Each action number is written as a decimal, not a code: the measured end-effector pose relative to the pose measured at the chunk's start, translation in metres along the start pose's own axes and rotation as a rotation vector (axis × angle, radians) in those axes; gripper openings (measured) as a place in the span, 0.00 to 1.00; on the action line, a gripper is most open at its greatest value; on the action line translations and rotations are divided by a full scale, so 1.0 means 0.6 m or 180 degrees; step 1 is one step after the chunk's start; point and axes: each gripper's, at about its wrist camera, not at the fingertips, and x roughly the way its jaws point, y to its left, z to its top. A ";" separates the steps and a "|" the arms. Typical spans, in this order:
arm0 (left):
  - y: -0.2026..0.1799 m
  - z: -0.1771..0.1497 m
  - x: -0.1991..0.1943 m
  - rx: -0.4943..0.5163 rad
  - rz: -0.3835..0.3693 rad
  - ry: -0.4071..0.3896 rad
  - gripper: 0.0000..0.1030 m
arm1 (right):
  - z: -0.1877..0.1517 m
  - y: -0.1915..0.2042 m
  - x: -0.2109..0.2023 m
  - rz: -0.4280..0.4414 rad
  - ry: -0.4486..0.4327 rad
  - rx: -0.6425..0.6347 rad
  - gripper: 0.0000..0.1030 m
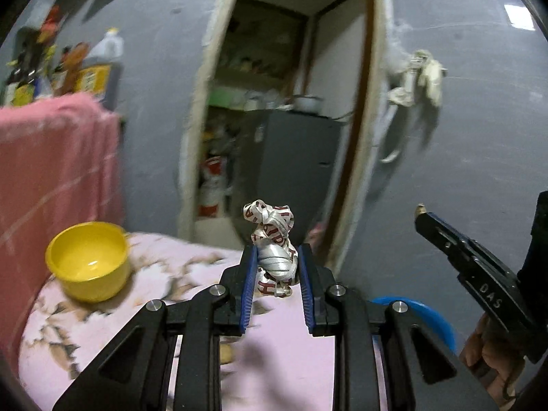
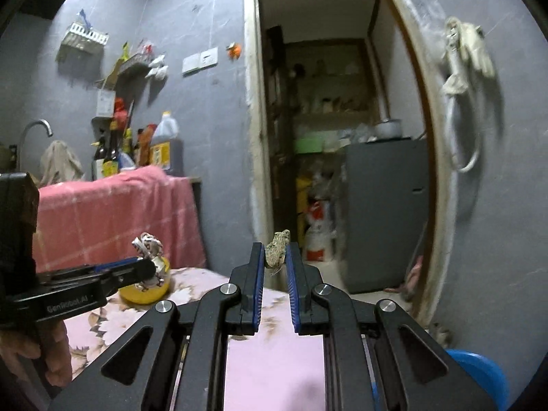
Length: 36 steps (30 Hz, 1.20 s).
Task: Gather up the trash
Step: 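Carry both held wrappers over the blue bucket and open both tools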
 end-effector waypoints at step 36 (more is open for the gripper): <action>-0.324 -0.161 0.266 0.0597 -0.0809 0.1636 0.21 | -0.130 -0.317 -0.063 -0.1256 0.1311 0.1137 0.12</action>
